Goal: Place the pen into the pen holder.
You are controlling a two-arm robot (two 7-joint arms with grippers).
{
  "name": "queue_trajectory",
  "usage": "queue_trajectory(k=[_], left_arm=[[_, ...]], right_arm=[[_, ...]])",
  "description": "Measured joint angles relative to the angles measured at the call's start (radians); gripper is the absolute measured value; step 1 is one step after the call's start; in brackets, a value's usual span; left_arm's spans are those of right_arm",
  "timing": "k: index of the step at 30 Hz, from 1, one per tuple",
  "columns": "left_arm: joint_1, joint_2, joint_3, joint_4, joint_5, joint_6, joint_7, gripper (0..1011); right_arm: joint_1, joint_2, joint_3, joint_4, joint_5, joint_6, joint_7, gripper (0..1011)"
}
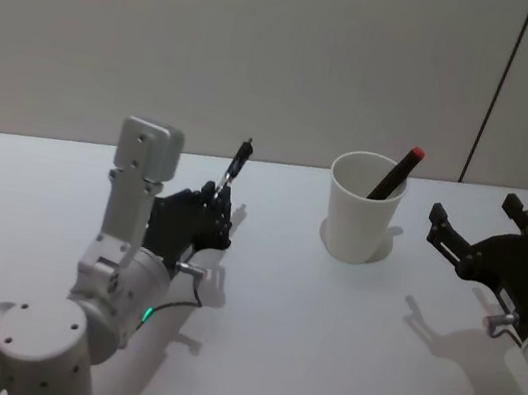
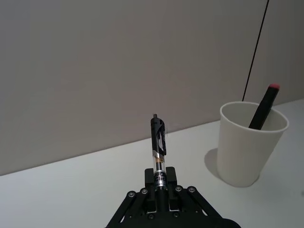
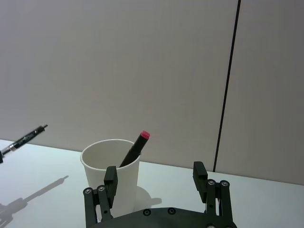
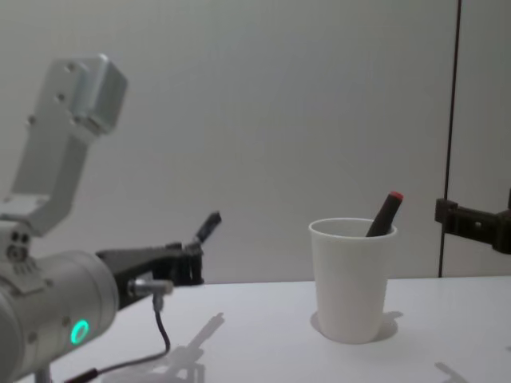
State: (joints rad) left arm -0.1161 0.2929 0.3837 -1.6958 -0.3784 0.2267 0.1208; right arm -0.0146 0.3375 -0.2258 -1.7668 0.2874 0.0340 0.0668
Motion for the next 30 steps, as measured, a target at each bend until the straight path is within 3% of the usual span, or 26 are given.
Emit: queue_trajectory(k=[8, 15, 30], left_arm=[[0.017, 0.021, -0.023, -0.025, -0.044, -0.109, -0.044, 141], [0.025, 0.037, -0.039, -0.041, -0.092, -0.192, -0.126, 141], [0.014, 0.045, -0.049, -0.052, -0.174, -0.262, -0.328, 141]], right_arm=[[0.0, 0.0, 0.0, 0.0, 0.0, 0.0, 0.0, 1001], [0.0, 0.0, 0.0, 0.0, 0.0, 0.0, 0.0, 1001], [0.0, 0.0, 0.0, 0.0, 0.0, 0.0, 0.0, 1001]])
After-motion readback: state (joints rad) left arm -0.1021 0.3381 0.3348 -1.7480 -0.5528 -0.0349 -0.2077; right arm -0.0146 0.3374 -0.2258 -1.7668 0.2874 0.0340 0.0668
